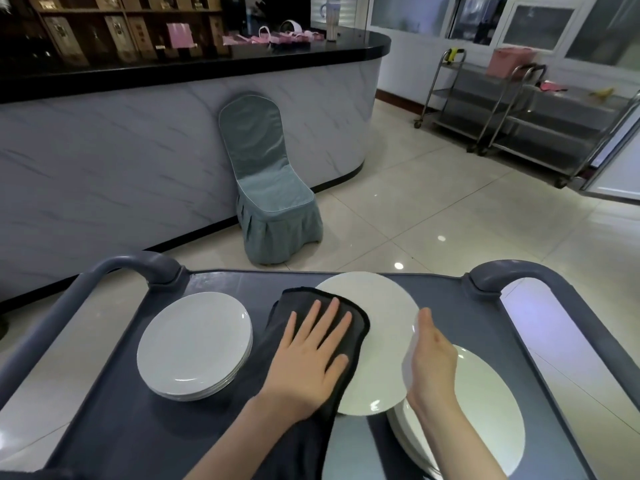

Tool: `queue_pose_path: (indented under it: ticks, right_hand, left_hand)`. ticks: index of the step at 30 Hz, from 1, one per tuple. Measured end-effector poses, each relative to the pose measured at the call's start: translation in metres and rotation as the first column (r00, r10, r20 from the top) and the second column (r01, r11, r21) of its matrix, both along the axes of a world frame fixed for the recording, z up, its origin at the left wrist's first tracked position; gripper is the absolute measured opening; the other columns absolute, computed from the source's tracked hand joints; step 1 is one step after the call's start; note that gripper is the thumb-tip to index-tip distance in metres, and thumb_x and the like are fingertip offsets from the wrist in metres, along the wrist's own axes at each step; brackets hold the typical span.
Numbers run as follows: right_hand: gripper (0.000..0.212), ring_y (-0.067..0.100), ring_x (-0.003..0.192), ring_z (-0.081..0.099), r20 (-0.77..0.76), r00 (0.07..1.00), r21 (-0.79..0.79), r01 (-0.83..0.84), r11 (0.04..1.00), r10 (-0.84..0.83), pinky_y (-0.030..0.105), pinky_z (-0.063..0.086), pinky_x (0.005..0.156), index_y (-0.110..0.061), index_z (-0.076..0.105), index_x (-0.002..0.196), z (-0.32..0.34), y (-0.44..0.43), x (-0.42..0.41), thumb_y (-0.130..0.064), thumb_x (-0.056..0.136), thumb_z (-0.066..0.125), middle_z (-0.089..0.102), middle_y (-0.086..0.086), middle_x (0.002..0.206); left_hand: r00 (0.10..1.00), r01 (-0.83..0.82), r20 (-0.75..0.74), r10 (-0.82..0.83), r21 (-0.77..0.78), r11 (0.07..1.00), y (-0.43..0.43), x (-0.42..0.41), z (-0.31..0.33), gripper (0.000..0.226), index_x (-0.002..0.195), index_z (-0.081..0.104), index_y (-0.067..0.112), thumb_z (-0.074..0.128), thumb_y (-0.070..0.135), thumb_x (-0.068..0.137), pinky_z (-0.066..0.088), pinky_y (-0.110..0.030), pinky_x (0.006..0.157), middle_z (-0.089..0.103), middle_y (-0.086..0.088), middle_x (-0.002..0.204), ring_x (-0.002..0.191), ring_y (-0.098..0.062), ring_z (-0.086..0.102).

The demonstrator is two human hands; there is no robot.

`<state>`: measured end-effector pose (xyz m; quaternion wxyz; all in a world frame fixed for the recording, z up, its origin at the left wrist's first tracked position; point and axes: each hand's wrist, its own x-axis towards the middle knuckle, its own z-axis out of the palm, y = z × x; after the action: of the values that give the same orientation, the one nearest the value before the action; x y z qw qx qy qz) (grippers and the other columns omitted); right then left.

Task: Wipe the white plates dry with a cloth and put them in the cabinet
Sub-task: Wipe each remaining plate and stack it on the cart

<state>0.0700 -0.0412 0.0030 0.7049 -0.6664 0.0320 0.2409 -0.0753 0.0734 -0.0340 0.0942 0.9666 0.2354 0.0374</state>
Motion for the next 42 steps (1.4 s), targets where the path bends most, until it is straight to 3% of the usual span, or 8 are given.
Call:
queue_pose_path:
  ticks: [4, 9, 12, 16, 23, 31, 35, 42]
  right_hand:
    - [0.039, 0.015, 0.069, 0.065, -0.007, 0.999, 0.022, 0.041, 0.999, -0.041, 0.026, 0.049, 0.066, -0.009, 0.064, 0.079, -0.002, -0.001, 0.007, -0.041, 0.098, 0.054, 0.07, -0.01, 0.069]
    - [0.036, 0.016, 0.077, 0.07, -0.065, 0.998, 0.018, -0.025, 1.0, 0.026, 0.033, 0.052, 0.073, -0.012, 0.073, 0.084, -0.023, -0.001, -0.024, -0.041, 0.099, 0.056, 0.076, 0.0, 0.078]
    - [0.043, 0.014, 0.068, 0.065, -0.067, 0.996, -0.034, -0.068, 0.997, 0.065, 0.029, 0.05, 0.063, -0.008, 0.071, 0.082, -0.03, -0.004, -0.034, -0.042, 0.1, 0.053, 0.072, 0.0, 0.074]
    - [0.037, 0.016, 0.059, 0.058, -0.031, 0.999, 0.01, -0.036, 0.999, 0.036, 0.026, 0.048, 0.059, -0.01, 0.062, 0.075, -0.01, -0.009, -0.017, -0.038, 0.099, 0.055, 0.064, -0.002, 0.065]
    - [0.034, 0.003, 0.055, 0.066, -0.003, 0.998, 0.056, 0.06, 0.997, -0.06, 0.023, 0.049, 0.057, -0.013, 0.067, 0.08, 0.002, -0.018, 0.003, -0.038, 0.099, 0.054, 0.072, -0.012, 0.065]
    - [0.035, 0.006, 0.08, 0.07, 0.006, 0.997, 0.08, -0.077, 0.994, 0.077, 0.02, 0.052, 0.069, -0.017, 0.075, 0.082, -0.014, -0.015, -0.038, -0.036, 0.101, 0.054, 0.077, -0.007, 0.084]
    - [0.028, 0.005, 0.066, 0.059, 0.195, 0.96, 0.066, -0.217, 0.974, 0.201, 0.009, 0.047, 0.058, 0.001, 0.07, 0.075, 0.004, -0.021, -0.029, -0.017, 0.096, 0.064, 0.066, 0.005, 0.067]
    - [0.017, 0.001, 0.067, 0.06, 0.439, 0.853, -0.128, -0.25, 0.96, 0.281, 0.016, 0.048, 0.065, -0.02, 0.074, 0.077, 0.031, -0.043, 0.01, -0.025, 0.092, 0.067, 0.072, -0.01, 0.075]
  left_hand:
    - [0.981, 0.149, 0.121, -0.151, 0.026, 0.988, -0.041, -0.018, -0.004, 0.057, 0.146, 0.049, 0.025, 0.048, 0.033, 0.09, 0.037, -0.061, 0.108, 0.035, 0.0, 0.158, 0.145, -0.028, 0.034]
    - [0.982, 0.171, 0.075, -0.175, 0.058, 0.984, -0.046, 0.007, -0.007, 0.058, 0.155, 0.03, 0.027, 0.035, 0.04, 0.098, 0.016, -0.052, 0.119, 0.015, 0.005, 0.165, 0.151, -0.024, 0.017]
    - [0.995, 0.1, 0.018, -0.101, 0.07, 0.992, -0.016, 0.026, 0.002, 0.062, 0.158, 0.0, 0.033, 0.01, 0.048, 0.099, -0.011, -0.046, 0.122, -0.022, 0.014, 0.161, 0.149, -0.016, -0.022]
    - [1.0, 0.023, 0.015, -0.024, 0.071, 0.997, 0.008, 0.014, 0.004, 0.062, 0.157, 0.002, 0.031, 0.008, 0.05, 0.098, -0.018, -0.044, 0.118, -0.016, 0.012, 0.161, 0.15, -0.018, -0.016]
    - [0.979, 0.142, 0.136, -0.155, 0.1, 0.985, -0.047, -0.013, -0.009, 0.056, 0.147, 0.047, 0.021, 0.046, 0.033, 0.092, 0.025, -0.061, 0.112, 0.034, -0.001, 0.158, 0.145, -0.029, 0.034]
    - [0.981, 0.132, 0.13, -0.143, 0.083, 0.988, -0.024, 0.047, 0.024, 0.06, 0.157, 0.015, 0.03, 0.022, 0.048, 0.101, -0.008, -0.055, 0.121, -0.001, 0.012, 0.165, 0.153, -0.016, -0.007]
    - [0.95, 0.121, 0.281, -0.138, 0.08, 0.989, 0.003, 0.052, 0.044, 0.047, 0.131, 0.052, 0.031, 0.037, 0.058, 0.095, 0.033, -0.043, 0.106, 0.055, 0.009, 0.13, 0.124, -0.017, 0.048]
    - [0.823, 0.024, 0.454, 0.342, -0.629, 0.777, 0.027, 0.02, 0.039, 0.019, 0.082, 0.053, 0.024, 0.059, 0.035, 0.096, 0.041, -0.015, 0.063, 0.063, 0.012, 0.072, 0.067, 0.002, 0.055]
